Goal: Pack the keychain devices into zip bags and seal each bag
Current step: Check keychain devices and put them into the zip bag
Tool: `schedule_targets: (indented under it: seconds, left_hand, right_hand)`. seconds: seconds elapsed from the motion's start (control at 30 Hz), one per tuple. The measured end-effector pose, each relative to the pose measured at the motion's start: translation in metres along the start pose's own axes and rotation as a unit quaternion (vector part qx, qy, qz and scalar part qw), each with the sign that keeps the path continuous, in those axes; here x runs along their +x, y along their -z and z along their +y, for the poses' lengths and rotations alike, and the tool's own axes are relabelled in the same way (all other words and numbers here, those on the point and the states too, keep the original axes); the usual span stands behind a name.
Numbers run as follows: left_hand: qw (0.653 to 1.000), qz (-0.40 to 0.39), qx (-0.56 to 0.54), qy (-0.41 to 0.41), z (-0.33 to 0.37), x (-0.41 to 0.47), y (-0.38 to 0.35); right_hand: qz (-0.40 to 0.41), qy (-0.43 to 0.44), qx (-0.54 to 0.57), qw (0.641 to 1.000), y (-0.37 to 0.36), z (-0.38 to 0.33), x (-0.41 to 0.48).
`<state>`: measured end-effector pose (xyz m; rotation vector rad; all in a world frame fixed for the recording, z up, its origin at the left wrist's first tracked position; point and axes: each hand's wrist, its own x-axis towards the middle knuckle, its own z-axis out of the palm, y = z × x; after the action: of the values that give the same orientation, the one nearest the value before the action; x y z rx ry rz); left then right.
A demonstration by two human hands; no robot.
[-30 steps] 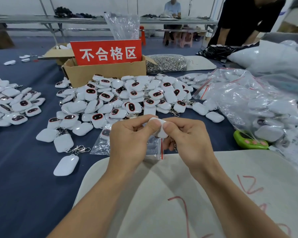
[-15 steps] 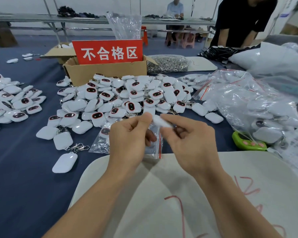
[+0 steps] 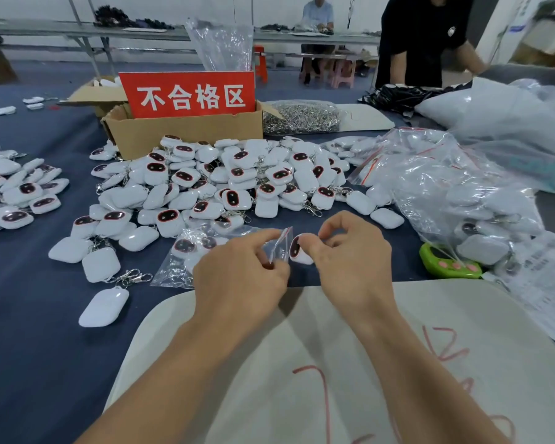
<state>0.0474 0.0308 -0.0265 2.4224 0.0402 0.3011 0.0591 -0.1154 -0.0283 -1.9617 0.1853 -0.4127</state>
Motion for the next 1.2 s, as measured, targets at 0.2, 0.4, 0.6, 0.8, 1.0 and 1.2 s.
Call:
schedule_targets:
  seconds: [0.2, 0.4, 0.6, 0.8, 1.0, 1.2]
  left_hand:
    - [1.0, -0.016, -0.008, -0.015, -0.004, 0.003, -0.006]
    - [0.993, 0.013, -0.084, -0.085, -0.005, 0.002, -0.005]
    - [0.979, 0.027, -0.147, -0.141, -0.005, 0.001, -0.001]
    - [0.969, 0.05, -0.176, -0.168, -0.007, 0.0, -0.001]
    - [0.95, 0.14, -0.266, -0.081, -0.013, 0.012, 0.004]
    - [0.884, 0.193, -0.424, 0.046, -0.032, 0.041, 0.023]
  right_hand:
    - [-0.042, -0.024, 0.008, 0.999, -0.002, 0.0, 0.002]
    - [-0.151, -0.058, 0.078, 0.984, -0.007, -0.004, -0.002]
    - [-0.27, -0.09, 0.192, 0.939, -0.004, -0.007, -0.003]
    - [-0.181, -0.022, 0.053, 0.982, -0.013, -0.002, -0.004]
    - [-0.01, -0.081, 0.244, 0.966, -0.008, 0.0, 0.014]
    - [-0.053, 0.006, -0.095, 0.994, -0.012, 0.027, 0.039]
